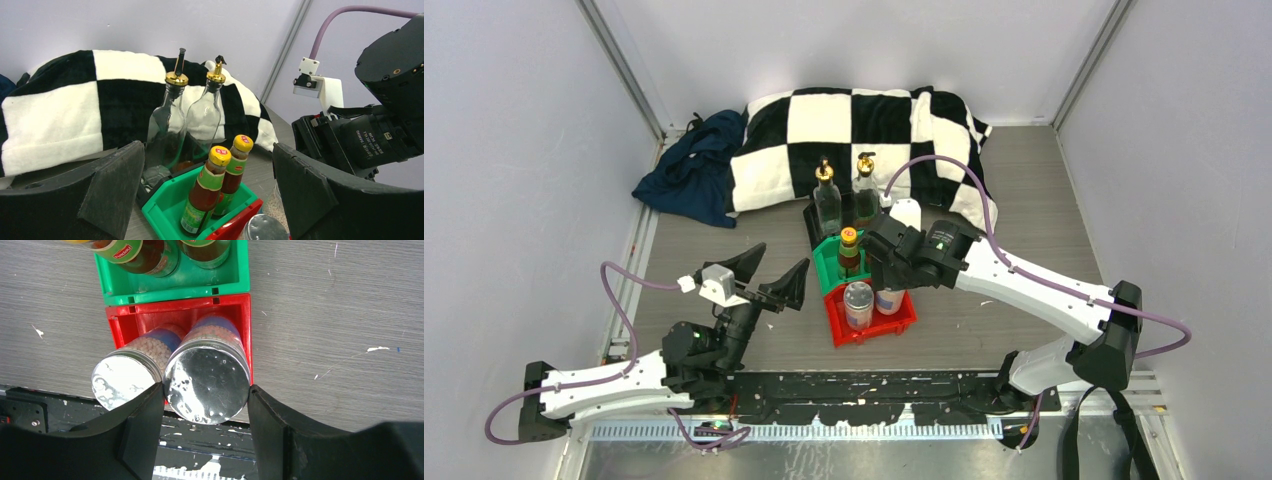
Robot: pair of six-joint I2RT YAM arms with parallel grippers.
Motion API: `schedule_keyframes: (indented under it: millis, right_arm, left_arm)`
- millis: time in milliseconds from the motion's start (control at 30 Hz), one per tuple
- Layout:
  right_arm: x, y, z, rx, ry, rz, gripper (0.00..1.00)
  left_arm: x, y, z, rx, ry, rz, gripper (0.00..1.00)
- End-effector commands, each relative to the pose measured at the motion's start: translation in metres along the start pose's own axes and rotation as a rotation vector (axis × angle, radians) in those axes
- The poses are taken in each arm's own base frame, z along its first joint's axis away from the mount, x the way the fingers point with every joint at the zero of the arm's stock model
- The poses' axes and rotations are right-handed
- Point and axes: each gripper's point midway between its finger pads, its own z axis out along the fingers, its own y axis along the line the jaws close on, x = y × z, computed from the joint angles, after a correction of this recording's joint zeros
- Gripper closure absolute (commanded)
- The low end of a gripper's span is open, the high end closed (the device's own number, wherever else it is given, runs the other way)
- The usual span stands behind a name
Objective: Organize the condiment bottles
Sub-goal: Place the bottle in the storage box.
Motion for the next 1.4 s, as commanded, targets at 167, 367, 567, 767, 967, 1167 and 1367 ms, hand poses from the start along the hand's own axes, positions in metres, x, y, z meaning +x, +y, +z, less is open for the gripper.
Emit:
schedule_keyframes:
  millis: [167, 367, 567, 767, 967, 1167, 1367]
  right_arm:
    - [-0.016, 0.004, -0.009, -0.049, -0.061, 0.028, 0.99]
    - [-0.013, 0.005, -0.005, -0.049, -0.048, 0.017, 0.99]
    - [-0.009, 0.006, -0.002, -0.046, -0.032, -0.001, 0.99]
    - [-0.006, 0.005, 0.001, -0.040, -0.019, -0.013, 0.99]
    - [-0.002, 0.004, 0.004, -0.035, -0.009, -0.021, 0.99]
    - [0.000, 0.004, 0.007, -0.039, -0.008, -0.021, 0.99]
    - [0.003, 0.005, 0.010, -0.045, -0.006, -0.020, 0.99]
  left_arm:
    - [-0.001, 0.003, 0.001, -0.023, -0.012, -0.016, 0.00]
    - [-0.001, 0.003, 0.001, -0.025, -0.011, -0.014, 0.00]
    - [0.000, 0.003, 0.001, -0.027, -0.012, -0.013, 0.00]
    - [0.001, 0.003, 0.001, -0.027, -0.011, -0.014, 0.00]
    - [0.002, 0.004, 0.001, -0.030, -0.010, -0.012, 0.00]
    - [0.003, 0.004, 0.000, -0.031, -0.009, -0.011, 0.00]
    - [0.004, 0.005, 0.000, -0.032, -0.008, -0.012, 0.00]
